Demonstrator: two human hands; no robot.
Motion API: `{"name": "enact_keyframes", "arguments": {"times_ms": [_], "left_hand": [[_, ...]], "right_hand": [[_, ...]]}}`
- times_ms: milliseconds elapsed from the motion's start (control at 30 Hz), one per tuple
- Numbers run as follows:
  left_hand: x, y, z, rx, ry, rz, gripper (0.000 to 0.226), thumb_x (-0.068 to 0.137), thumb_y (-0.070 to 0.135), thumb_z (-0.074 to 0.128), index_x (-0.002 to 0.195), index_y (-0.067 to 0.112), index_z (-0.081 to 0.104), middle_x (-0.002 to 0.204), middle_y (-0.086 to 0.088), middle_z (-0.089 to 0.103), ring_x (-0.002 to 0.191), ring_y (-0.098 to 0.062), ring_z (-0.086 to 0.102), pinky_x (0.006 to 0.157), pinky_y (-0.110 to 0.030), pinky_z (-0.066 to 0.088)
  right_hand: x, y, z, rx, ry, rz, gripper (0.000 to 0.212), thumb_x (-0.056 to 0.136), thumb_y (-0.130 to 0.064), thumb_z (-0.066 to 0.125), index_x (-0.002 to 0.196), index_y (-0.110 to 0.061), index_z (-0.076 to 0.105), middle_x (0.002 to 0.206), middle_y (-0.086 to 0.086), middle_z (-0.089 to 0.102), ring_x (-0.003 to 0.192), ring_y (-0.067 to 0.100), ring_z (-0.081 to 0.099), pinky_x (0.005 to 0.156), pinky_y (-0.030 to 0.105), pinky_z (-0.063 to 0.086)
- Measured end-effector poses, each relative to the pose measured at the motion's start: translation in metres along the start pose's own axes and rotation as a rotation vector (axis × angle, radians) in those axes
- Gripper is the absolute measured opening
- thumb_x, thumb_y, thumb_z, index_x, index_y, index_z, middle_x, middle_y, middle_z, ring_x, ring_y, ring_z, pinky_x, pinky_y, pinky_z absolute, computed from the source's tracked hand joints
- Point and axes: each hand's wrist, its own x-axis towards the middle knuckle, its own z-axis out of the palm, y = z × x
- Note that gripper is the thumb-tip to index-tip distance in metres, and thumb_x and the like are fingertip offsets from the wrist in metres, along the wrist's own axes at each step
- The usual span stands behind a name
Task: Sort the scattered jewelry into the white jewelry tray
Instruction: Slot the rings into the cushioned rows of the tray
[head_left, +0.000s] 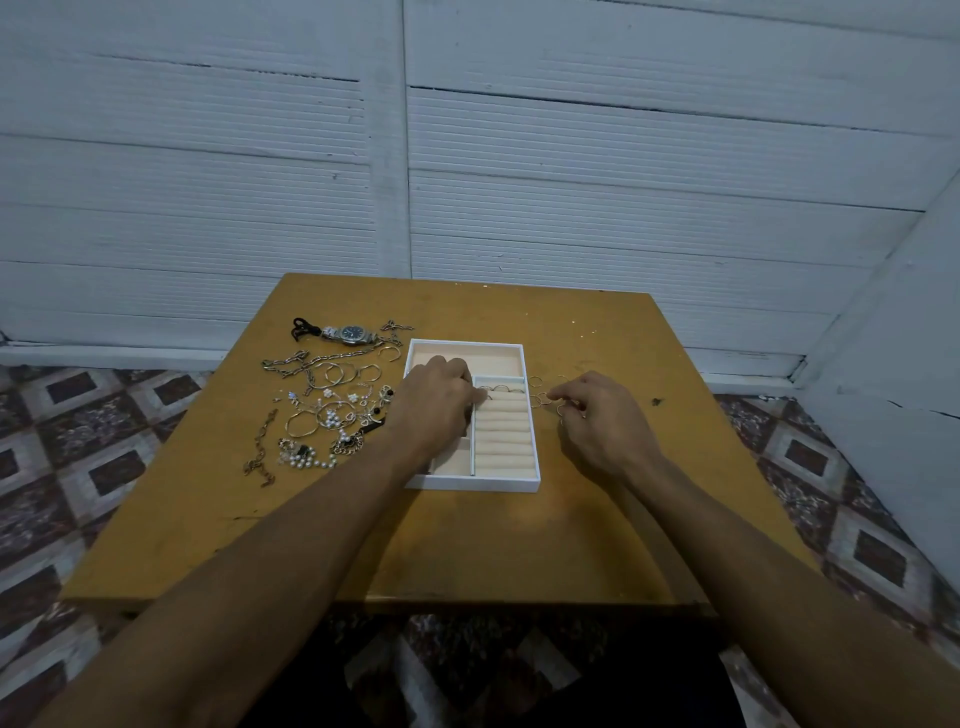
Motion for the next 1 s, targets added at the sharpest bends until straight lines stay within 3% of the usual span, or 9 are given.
{"name": "enact_keyframes", "arguments": {"times_ms": [200,467,667,800,1000], "left_hand": [[0.000,0.002,-0.002,-0.033,-0.007,-0.021,0.036,0.092,0.023,0.061,0.128,0.026,0.062,0.113,-0.002,0.059,0.104,-0.023,0.052,0.074,-0.033,0.040],[0.016,0.025,-0.006,-0.264,0.161,-0.017,0.023,0.088,0.016,0.061,0.106,0.014,0.074,0.105,-0.007,0.065,0.102,-0.029,0.055,0.084,-0.039,0.046],[0.038,0.077,-0.010,-0.144,-0.079,-0.016,0.029,0.089,0.039,0.059,0.112,0.025,0.071,0.117,-0.004,0.061,0.114,-0.025,0.046,0.091,-0.037,0.039],[0.047,0.093,0.000,-0.051,-0.187,0.014,0.031,0.093,0.037,0.057,0.122,0.028,0.065,0.127,-0.006,0.055,0.123,-0.027,0.039,0.099,-0.039,0.035],[0.052,0.096,0.009,-0.017,-0.214,0.032,0.030,0.095,0.034,0.055,0.122,0.024,0.064,0.127,-0.007,0.053,0.125,-0.027,0.038,0.098,-0.039,0.034]], "right_hand": [[0.001,0.003,-0.006,0.018,0.003,0.031,0.030,0.093,-0.016,0.050,0.118,-0.018,0.067,0.113,0.002,0.065,0.103,0.017,0.056,0.091,0.035,0.049],[0.002,0.024,-0.026,0.108,0.036,0.128,0.027,0.093,-0.017,0.053,0.115,-0.016,0.069,0.115,0.003,0.068,0.091,0.014,0.060,0.085,0.035,0.052],[-0.009,0.038,-0.034,0.086,0.043,0.176,0.027,0.095,-0.020,0.052,0.115,-0.016,0.069,0.114,0.001,0.068,0.091,0.011,0.059,0.080,0.028,0.049],[-0.020,0.051,-0.040,0.067,0.024,0.212,0.027,0.095,-0.021,0.052,0.116,-0.018,0.068,0.117,0.000,0.067,0.095,0.012,0.060,0.083,0.027,0.049],[-0.032,0.068,-0.047,0.053,-0.004,0.261,0.028,0.093,-0.019,0.051,0.116,-0.018,0.067,0.119,0.001,0.067,0.099,0.013,0.060,0.087,0.032,0.051]]}}
